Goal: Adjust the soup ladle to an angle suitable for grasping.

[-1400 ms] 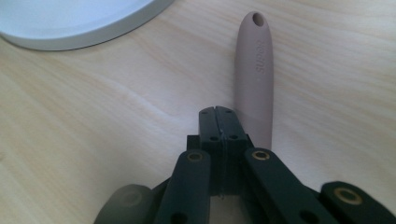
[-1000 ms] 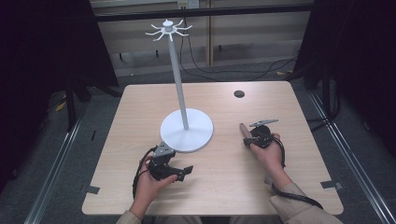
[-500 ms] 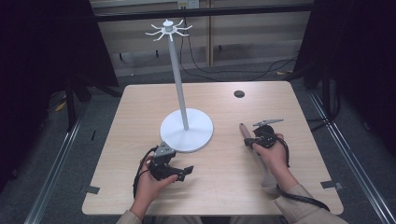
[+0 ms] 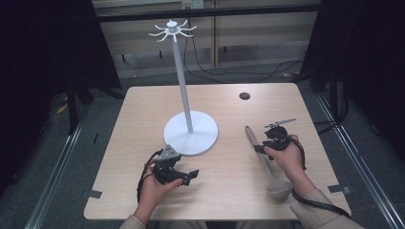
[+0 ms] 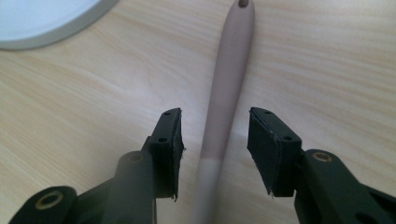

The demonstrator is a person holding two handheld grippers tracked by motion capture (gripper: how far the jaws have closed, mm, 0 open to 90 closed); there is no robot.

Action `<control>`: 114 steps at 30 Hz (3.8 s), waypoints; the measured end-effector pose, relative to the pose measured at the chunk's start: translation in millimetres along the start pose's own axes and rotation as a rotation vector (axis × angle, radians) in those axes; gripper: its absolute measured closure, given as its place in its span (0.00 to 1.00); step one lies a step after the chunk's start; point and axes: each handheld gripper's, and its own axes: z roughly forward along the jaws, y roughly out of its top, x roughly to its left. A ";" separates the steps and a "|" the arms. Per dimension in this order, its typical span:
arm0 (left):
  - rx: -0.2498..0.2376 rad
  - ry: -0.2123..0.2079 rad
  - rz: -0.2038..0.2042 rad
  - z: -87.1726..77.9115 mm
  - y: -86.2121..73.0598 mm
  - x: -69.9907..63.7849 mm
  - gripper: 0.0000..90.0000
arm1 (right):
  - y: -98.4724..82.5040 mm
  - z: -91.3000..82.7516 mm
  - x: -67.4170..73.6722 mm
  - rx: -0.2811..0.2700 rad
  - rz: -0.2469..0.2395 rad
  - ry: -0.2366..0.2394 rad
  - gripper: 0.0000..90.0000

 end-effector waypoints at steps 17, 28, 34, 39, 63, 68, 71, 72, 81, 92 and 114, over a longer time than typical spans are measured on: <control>-0.001 0.004 -0.001 -2.2 -0.6 1.3 0.05 | -3.2 10.0 9.0 0.146 -0.048 -0.018 0.61; 0.003 0.008 -0.001 -1.2 -1.5 2.4 0.05 | -4.4 14.1 7.6 0.160 -0.057 -0.044 0.76; 0.005 0.004 0.000 0.0 -1.4 1.6 0.05 | -2.8 14.2 8.3 0.168 -0.001 -0.061 0.81; 0.004 0.005 0.000 -0.2 -1.3 1.8 0.05 | -3.1 14.0 5.6 0.157 0.047 -0.055 0.83; 0.018 0.004 0.009 3.1 -1.3 0.9 0.05 | 6.7 -17.7 6.6 -0.125 0.065 0.013 0.86; 0.018 0.006 0.004 3.0 -1.6 1.2 0.05 | 9.5 -26.8 8.5 -0.208 0.051 0.019 0.86; 0.019 -0.001 0.005 3.4 -1.1 0.7 0.05 | 11.1 -33.8 11.1 -0.264 0.052 0.025 0.86; 0.017 0.002 0.006 3.6 -0.8 0.2 0.05 | 11.1 -33.8 11.1 -0.264 0.052 0.025 0.86; 0.015 0.004 0.013 3.3 1.0 0.3 0.05 | 8.5 -44.1 17.9 -0.375 0.041 0.036 0.86; 0.000 -0.027 0.027 8.0 10.1 -8.2 0.05 | 7.0 -61.1 27.9 -0.503 0.031 0.035 0.86; -0.126 -0.107 0.038 21.2 41.8 -35.5 0.08 | 24.9 -77.4 59.4 -0.637 -0.063 0.095 0.86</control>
